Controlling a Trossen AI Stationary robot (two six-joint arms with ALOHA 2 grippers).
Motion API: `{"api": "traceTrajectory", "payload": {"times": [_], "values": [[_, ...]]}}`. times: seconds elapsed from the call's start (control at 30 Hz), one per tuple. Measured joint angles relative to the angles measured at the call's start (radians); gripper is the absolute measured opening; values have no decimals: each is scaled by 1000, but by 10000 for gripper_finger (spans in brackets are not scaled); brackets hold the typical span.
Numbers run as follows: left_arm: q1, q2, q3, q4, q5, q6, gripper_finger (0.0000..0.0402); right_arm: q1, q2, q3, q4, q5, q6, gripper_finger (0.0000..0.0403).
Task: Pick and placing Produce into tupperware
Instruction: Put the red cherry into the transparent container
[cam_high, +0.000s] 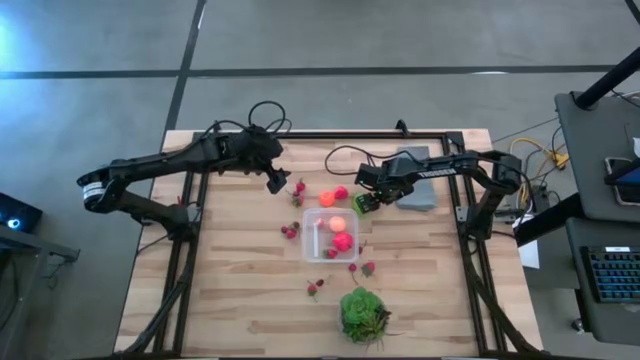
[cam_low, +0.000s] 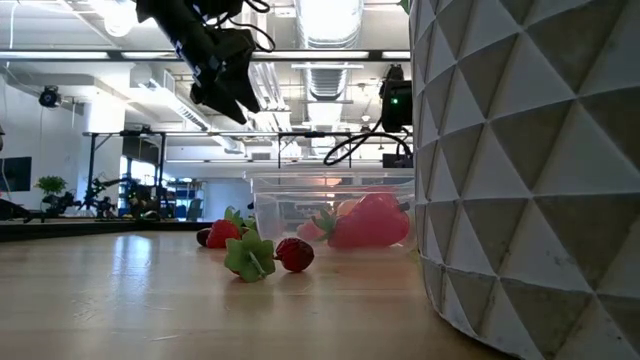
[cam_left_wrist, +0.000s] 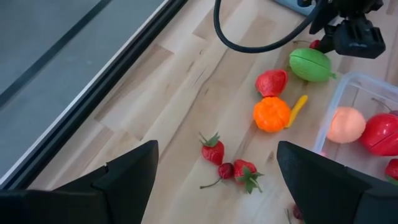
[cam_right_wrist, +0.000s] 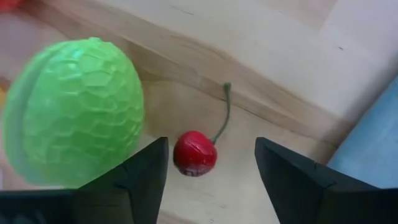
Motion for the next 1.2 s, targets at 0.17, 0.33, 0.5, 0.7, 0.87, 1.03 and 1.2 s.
{"api": "traceTrajectory", "payload": {"times": [0.17,0.33,0.5,0.7,0.87,1.03,1.2], "values": [[1,0,0,0,0,0,313,0,0,0,9,0,-1,211],[1,0,0,1,0,7,313,0,0,0,9,0,-2,186],[4,0,0,3,0,17,313,0,0,-3,9,0,-2,163],[6,0,0,11,0,17,313,0,0,-22,9,0,-2,147],[6,0,0,22,0,17,313,0,0,-25,8,-1,-4,134],[6,1,0,22,0,17,313,0,0,-25,10,0,-27,115],[6,1,0,38,0,16,313,0,0,-25,10,0,-55,95]]}}
